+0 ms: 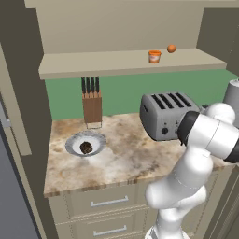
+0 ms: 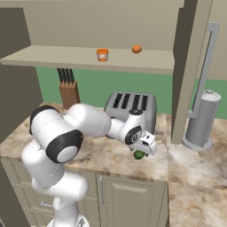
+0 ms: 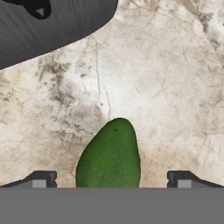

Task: Pick the avocado and bread from the counter and place them on the plate. Then pick the jam from the cabinet and place it next to the plate. Lastly close the cabinet door.

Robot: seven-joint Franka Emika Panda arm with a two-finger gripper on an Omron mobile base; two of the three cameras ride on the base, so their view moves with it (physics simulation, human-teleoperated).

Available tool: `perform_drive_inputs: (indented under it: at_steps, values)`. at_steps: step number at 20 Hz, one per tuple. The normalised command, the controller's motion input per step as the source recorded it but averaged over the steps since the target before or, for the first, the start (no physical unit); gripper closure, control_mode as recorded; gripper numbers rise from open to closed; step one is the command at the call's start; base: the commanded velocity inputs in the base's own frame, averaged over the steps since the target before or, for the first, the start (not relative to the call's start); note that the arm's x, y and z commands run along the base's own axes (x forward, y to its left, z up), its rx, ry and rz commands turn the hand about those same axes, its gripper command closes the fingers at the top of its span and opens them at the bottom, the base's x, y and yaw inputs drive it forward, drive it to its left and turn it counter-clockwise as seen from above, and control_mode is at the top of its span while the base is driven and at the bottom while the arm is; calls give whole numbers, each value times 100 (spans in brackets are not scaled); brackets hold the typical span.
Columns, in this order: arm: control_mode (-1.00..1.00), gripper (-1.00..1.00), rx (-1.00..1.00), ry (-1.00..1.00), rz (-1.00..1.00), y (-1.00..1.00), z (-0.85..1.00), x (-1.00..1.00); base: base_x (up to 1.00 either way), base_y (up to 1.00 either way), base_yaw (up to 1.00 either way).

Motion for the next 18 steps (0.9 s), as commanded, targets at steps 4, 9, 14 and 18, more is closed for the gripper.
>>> perform_drive_inputs:
  at_steps: [4,9,14,18]
  values:
    - [-100,-100,0,0,3,0,-19,5,0,0,0]
    - [-100,-100,0,0,2,0,-22,7,0,0,0]
    - [-100,-100,0,0,2,0,-22,6,0,0,0]
    - [-100,100,0,0,1,0,-23,8,0,0,0]
